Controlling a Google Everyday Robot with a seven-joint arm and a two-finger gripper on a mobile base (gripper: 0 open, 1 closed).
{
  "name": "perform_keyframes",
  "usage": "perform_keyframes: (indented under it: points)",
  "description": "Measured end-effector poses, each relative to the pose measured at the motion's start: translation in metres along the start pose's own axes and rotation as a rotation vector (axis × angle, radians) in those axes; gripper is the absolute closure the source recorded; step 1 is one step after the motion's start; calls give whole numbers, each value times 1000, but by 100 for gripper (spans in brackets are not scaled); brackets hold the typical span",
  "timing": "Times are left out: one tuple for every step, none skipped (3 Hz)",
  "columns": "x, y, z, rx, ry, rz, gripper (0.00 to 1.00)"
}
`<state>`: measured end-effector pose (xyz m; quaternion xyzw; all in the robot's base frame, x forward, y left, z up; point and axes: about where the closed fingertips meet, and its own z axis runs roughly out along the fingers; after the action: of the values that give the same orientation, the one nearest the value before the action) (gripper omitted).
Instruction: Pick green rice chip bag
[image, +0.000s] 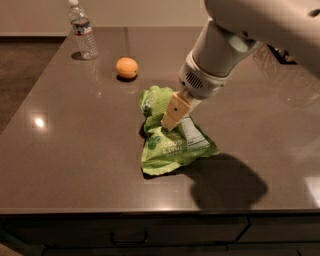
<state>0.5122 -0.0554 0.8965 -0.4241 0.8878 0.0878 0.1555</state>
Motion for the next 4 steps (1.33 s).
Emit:
perform_keyframes:
  points:
    - [-10, 4, -23, -34, -38, -52, 100]
    - [-22, 7, -49, -50, -79, -109, 100]
    - [-31, 9, -72, -60, -118, -157, 100]
    - [-43, 13, -95, -85, -160, -223, 100]
